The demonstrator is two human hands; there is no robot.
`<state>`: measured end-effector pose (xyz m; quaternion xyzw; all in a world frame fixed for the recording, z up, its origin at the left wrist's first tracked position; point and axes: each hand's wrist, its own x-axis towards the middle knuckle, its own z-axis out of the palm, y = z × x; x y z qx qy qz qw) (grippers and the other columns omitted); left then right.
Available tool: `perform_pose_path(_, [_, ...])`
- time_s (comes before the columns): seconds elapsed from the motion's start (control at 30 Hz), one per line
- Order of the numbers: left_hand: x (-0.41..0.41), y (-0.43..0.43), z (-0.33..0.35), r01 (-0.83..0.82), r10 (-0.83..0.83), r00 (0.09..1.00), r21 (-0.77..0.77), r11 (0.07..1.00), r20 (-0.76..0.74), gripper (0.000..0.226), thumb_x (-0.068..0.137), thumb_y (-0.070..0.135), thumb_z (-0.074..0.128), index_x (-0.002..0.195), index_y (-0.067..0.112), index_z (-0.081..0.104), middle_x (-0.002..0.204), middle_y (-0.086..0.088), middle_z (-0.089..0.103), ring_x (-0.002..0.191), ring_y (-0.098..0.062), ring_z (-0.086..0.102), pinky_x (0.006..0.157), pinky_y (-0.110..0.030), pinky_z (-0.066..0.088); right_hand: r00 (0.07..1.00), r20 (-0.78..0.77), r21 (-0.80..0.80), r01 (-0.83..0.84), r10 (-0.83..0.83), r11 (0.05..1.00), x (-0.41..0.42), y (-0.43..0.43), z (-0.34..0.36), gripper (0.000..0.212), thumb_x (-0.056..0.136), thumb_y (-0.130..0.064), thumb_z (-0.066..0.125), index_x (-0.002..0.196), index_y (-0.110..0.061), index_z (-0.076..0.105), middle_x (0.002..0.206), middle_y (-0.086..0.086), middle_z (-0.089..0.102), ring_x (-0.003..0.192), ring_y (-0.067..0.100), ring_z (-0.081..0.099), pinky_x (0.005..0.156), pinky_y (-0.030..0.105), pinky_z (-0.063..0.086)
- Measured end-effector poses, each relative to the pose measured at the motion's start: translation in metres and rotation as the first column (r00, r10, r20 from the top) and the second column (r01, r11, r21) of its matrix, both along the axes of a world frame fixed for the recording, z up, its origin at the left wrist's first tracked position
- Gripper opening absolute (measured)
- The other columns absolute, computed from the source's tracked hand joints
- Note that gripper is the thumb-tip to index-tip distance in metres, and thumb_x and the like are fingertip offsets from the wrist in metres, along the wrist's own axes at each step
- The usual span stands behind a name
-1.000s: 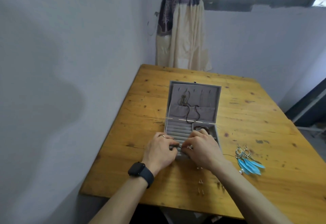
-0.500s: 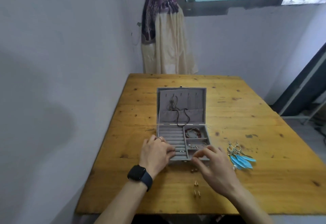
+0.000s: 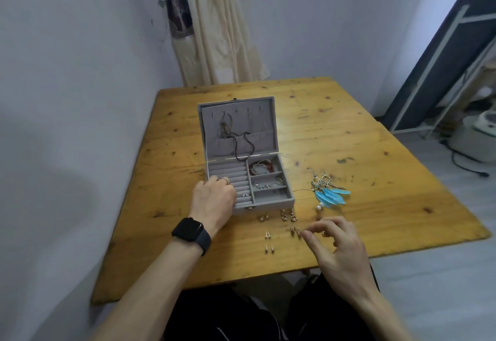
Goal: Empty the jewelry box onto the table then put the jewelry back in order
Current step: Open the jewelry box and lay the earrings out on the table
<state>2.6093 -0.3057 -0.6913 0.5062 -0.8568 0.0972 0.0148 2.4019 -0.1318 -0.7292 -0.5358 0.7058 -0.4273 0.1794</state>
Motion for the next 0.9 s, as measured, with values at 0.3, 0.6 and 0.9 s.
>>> perform_pose_path(0.3, [0.005, -0.007, 0.007, -0.066, 0.109, 0.972, 0.202, 0.977, -0.21, 0.01, 0.094, 0.036, 0.065, 0.092, 0.032, 0.073, 0.101, 0.012, 0.064, 0.098, -0.014, 0.062, 0.073, -0.031, 0.054, 1.0, -0.006, -0.006, 0.004, -0.004, 1.0, 0.002, 0.0, -0.008, 0.006, 0.086, -0.03, 0.076, 0.088, -0.031, 0.071, 0.098, -0.015, 0.057, 0.1, 0.007, 0.052, 0.082, 0.024, 0.044])
perform_pose_path(0.6, [-0.002, 0.032, 0.012, 0.044, 0.2, 0.778, 0.368, 0.929, -0.596, 0.006, 0.092, 0.03, 0.067, 0.087, 0.026, 0.067, 0.094, 0.014, 0.057, 0.084, -0.003, 0.057, 0.065, -0.012, 0.041, 0.983, -0.182, 0.048, -0.029, 0.037, 0.998, -0.014, 0.009, -0.025, 0.007, 0.088, -0.026, 0.074, 0.094, -0.027, 0.071, 0.1, -0.012, 0.053, 0.102, 0.008, 0.046, 0.081, 0.013, 0.034])
perform_pose_path(0.9, [-0.062, 0.115, -0.023, 0.089, 0.074, 0.882, 0.319, 0.944, -0.466, 0.011, 0.09, 0.043, 0.062, 0.092, 0.035, 0.069, 0.105, 0.019, 0.059, 0.106, -0.007, 0.047, 0.086, -0.028, 0.035, 0.921, -0.336, 0.124, -0.165, 0.198, 0.978, -0.02, 0.003, -0.031, 0.009, 0.091, -0.031, 0.068, 0.096, -0.024, 0.07, 0.102, -0.004, 0.055, 0.098, 0.014, 0.046, 0.082, 0.032, 0.044])
